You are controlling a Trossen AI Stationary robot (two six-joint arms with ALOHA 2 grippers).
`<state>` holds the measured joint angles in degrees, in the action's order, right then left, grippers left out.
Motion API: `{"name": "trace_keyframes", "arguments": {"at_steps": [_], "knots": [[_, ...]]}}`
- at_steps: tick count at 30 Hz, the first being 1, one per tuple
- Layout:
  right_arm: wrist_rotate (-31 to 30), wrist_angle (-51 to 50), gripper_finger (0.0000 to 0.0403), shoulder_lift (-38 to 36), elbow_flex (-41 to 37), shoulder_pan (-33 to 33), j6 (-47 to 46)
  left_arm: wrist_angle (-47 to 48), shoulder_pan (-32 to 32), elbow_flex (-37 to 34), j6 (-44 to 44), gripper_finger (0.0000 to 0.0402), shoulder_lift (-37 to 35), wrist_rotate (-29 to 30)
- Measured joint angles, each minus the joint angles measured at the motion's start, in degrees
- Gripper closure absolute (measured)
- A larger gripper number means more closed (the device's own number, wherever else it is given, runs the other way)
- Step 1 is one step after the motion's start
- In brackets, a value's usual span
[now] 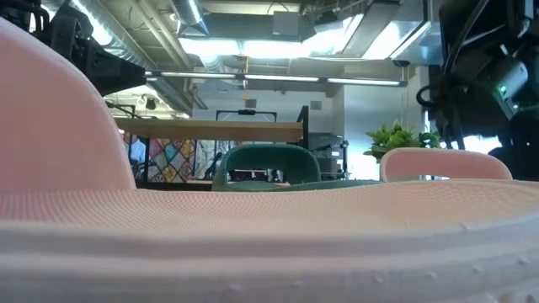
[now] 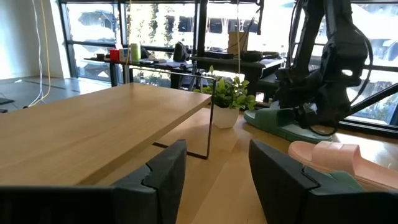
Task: Pick and place slides into the shelf
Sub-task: Put the right light blue slide on the shelf
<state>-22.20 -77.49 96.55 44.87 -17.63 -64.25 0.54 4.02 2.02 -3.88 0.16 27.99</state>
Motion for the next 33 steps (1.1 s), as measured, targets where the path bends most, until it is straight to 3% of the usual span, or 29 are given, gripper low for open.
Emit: {"name": "trace_keyframes", "arguments": {"at_steps": [3, 12, 17, 22, 30, 33], "knots": [[0.02, 1.35, 0.0199, 0.00, -0.74, 0.24, 0.14, 0.00, 0.01, -0.02, 0.00, 0.0233, 0.00, 0.00], [-0.15, 1.59, 0.0385, 0.00, -0.84, 0.22, 1.82, 0.00, 0.00, -0.02, 0.02, 0.0233, 0.00, 0.00], [0.54, 1.50, 0.0384, 0.00, -0.59, 0.22, 1.64, 0.00, 0.01, -0.02, 0.02, 0.0233, 0.01, 0.00], [5.32, -0.76, 0.0391, 0.00, 3.12, -0.37, 4.65, 0.00, -0.01, -0.02, 0.02, 0.0233, 0.01, 0.00], [11.87, -11.38, 0.0391, -1.14, 18.87, -4.47, 9.11, 0.00, 0.01, -0.02, 0.02, 0.0233, -0.01, 0.00], [10.25, -11.88, 0.0391, -2.15, 26.75, -6.25, 12.00, 0.00, -0.01, -0.02, 0.02, 0.0233, 0.01, 0.00]]}}
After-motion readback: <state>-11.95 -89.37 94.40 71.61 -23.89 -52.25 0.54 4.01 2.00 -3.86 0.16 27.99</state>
